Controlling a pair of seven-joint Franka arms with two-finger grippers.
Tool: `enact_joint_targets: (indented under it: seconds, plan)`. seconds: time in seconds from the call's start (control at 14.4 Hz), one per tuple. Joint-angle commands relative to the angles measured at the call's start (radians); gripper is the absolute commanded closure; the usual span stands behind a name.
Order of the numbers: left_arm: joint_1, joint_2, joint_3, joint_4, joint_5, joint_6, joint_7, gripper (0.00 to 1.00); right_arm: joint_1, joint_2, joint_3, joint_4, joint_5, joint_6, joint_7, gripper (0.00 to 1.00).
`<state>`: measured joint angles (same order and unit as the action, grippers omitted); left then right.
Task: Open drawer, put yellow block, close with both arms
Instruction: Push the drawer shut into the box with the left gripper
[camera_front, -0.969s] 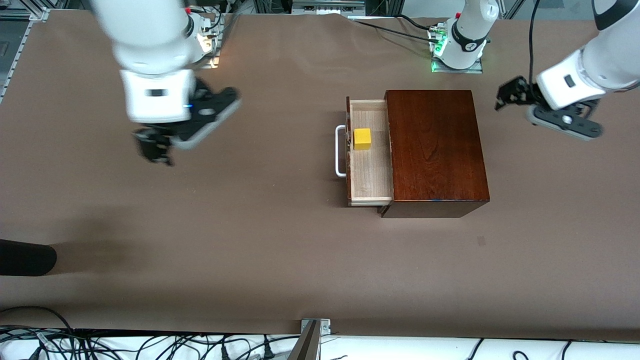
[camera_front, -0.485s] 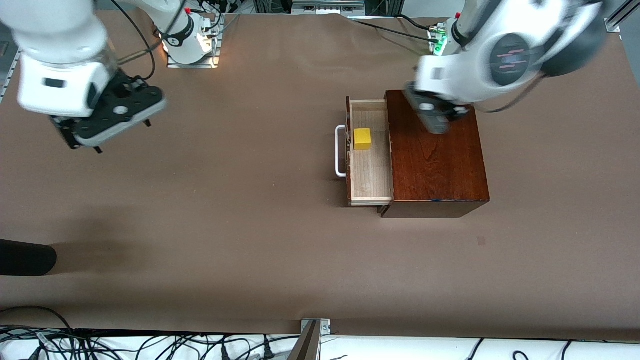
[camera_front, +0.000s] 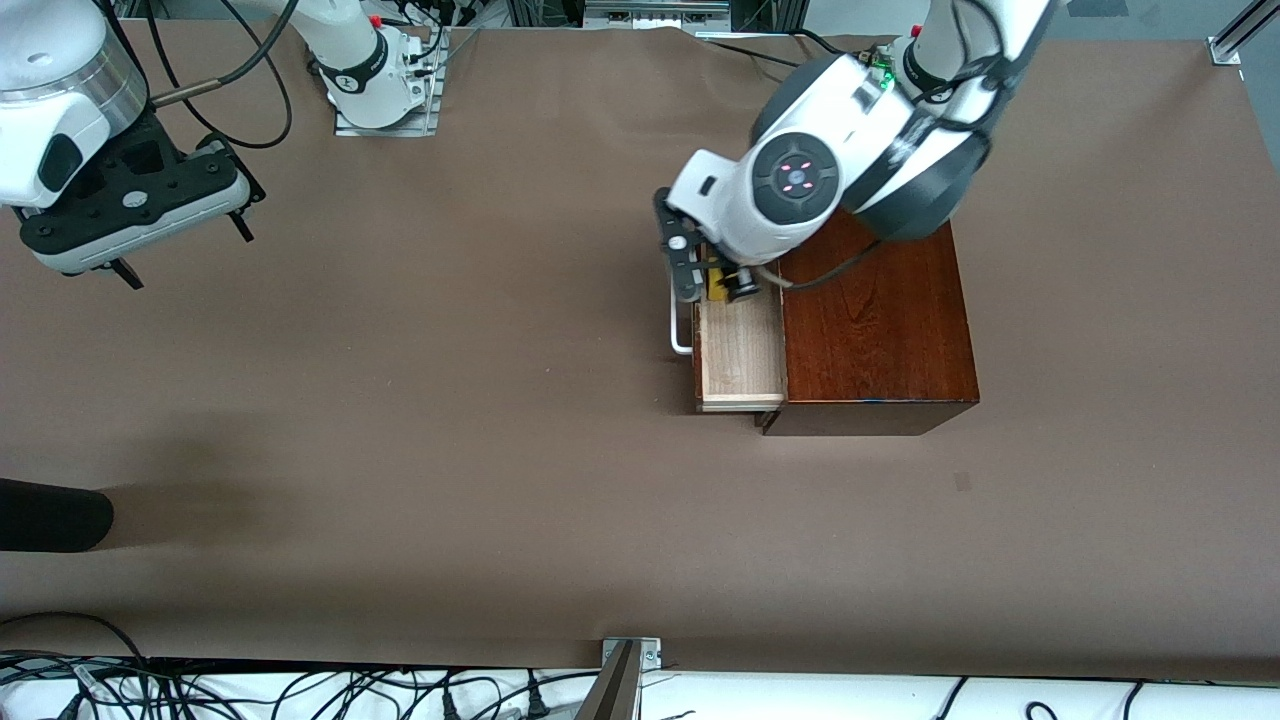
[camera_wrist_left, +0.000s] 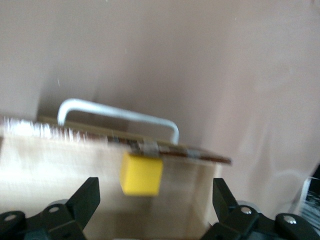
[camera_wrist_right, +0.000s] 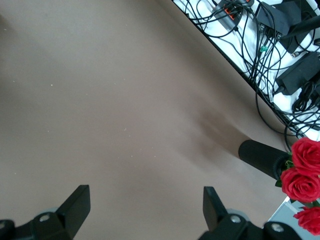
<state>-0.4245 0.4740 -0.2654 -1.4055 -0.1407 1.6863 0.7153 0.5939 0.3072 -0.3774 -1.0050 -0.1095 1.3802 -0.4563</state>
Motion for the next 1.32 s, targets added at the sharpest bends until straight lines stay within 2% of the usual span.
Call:
enact_joint_targets:
  seconds: [0.0, 0.14, 0.21, 0.35, 0.55, 0.69, 0.83, 0.97, 1.25]
  plan:
    - [-0.043, 0.06, 0.003, 0.042, 0.003, 0.114, 0.094, 0.0, 0.007, -0.127, -0.034, -0.137, 0.077, 0.003, 0.018, 0.0]
    - [-0.074, 0.101, 0.005, 0.042, 0.004, 0.218, 0.162, 0.0, -0.003, -0.23, -0.063, -0.292, 0.117, 0.069, 0.018, 0.0]
    - [-0.092, 0.121, 0.005, 0.04, 0.016, 0.269, 0.188, 0.0, -0.038, -0.278, -0.048, -0.364, 0.12, 0.094, 0.018, 0.0]
    - [-0.129, 0.164, 0.005, 0.04, 0.079, 0.326, 0.191, 0.0, -0.165, -0.344, 0.067, -0.47, 0.119, 0.132, 0.018, 0.0]
    - [-0.166, 0.219, 0.005, 0.034, 0.219, 0.34, 0.194, 0.0, -0.328, -0.37, 0.243, -0.515, 0.114, 0.125, 0.153, 0.0]
    - [-0.174, 0.227, 0.005, 0.002, 0.245, 0.337, 0.236, 0.0, -0.438, -0.379, 0.362, -0.546, 0.109, 0.119, 0.252, 0.0]
    - [-0.175, 0.227, 0.006, -0.009, 0.253, 0.317, 0.24, 0.0, -0.514, -0.399, 0.435, -0.586, 0.109, 0.126, 0.286, 0.0]
    - [-0.172, 0.224, 0.009, -0.01, 0.26, 0.258, 0.24, 0.0, -0.54, -0.413, 0.463, -0.619, 0.109, 0.145, 0.339, 0.0]
    - [-0.154, 0.216, 0.015, -0.006, 0.326, 0.1, 0.24, 0.0, -0.534, -0.413, 0.437, -0.659, 0.113, 0.206, 0.347, 0.0]
